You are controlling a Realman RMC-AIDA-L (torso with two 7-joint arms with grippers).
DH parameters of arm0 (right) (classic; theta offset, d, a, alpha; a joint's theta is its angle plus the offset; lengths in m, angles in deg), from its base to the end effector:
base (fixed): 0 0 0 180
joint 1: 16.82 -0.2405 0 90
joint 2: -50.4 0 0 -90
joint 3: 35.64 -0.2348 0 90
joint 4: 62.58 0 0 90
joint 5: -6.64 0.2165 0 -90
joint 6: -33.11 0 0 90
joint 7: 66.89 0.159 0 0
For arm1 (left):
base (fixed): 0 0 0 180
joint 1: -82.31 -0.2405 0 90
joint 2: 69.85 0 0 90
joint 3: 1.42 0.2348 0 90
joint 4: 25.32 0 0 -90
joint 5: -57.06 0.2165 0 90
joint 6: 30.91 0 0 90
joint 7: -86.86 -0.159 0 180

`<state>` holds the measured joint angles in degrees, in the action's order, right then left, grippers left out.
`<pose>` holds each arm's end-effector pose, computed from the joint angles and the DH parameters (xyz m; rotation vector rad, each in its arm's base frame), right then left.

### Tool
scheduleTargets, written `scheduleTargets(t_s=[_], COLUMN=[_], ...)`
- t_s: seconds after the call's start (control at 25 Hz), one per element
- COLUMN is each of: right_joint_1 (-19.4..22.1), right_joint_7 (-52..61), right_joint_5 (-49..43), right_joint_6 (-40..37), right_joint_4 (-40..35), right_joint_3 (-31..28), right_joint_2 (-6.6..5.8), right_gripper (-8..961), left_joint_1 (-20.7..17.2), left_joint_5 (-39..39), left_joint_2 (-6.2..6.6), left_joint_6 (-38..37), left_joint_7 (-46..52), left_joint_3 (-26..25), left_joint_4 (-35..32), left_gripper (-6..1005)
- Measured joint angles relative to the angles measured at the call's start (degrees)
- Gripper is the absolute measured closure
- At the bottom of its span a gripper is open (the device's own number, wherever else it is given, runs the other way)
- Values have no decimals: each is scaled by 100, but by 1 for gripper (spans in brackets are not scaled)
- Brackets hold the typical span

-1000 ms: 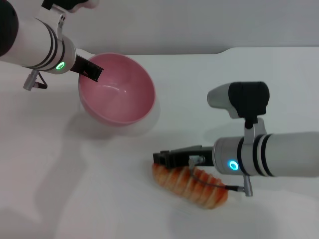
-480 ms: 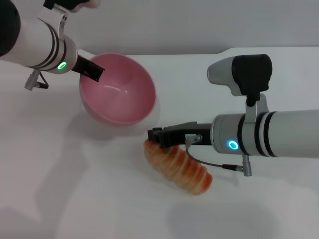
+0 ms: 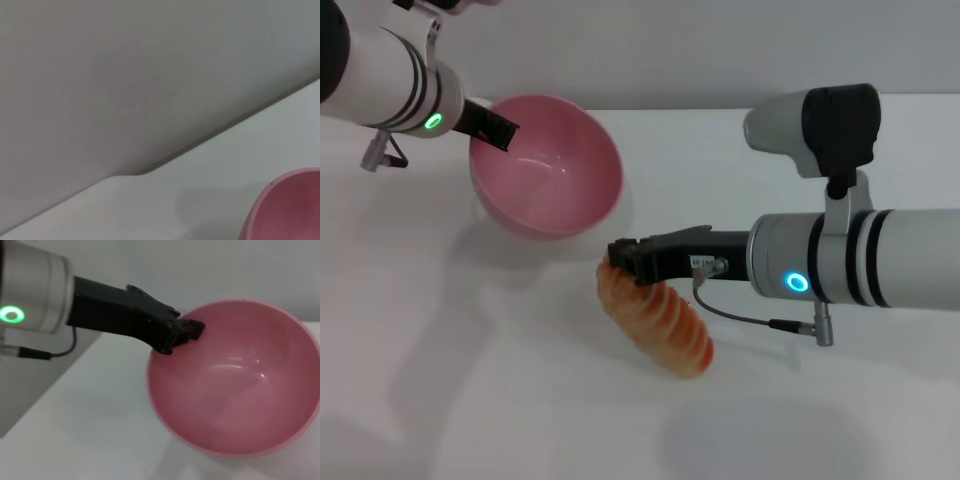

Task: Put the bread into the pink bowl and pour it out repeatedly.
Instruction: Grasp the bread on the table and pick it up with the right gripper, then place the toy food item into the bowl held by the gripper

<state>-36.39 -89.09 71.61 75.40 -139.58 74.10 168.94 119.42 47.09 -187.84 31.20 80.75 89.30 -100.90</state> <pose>0.1156 0.3214 -0.1024 -2.5298 1.2115 0.4190 -0.1515 0.4242 0.0092 -2.0691 -0.7910 0.2944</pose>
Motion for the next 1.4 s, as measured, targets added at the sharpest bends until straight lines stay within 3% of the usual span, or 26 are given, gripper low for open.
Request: scheduleTargets(t_s=[0.32,0.76,0.96,1.16,1.4], right_joint_1=[470,530,524,451,466], right_joint_7=[60,556,559,532,448], right_joint_5=[-420,-1288,-1482,-1547,-1653], right_joint_6=[547,1319,1561,1623,1387], right_joint_4=[-1020,-2644,-3199,-3320,-2930], right_joint_3=[-412,-1022,-1398,-1605,-1629], right_joint_2=[27,26,24,16,25], right_gripper=[927,930,931,932,928], left_joint_1=[114,156,177,301,367], left_joint_5=[54,-9,-699,-1187,-1491], left_joint_2=[-37,-56,-67,-87,-94], left_joint_6=[3,-46,-112,-300,-461], left_joint_7=[48,67,219,223,217], left_joint_3=[6,50,703,1111,1188], left_joint_4=[92,299,273,248,195], left_gripper=[937,936,935,935,934])
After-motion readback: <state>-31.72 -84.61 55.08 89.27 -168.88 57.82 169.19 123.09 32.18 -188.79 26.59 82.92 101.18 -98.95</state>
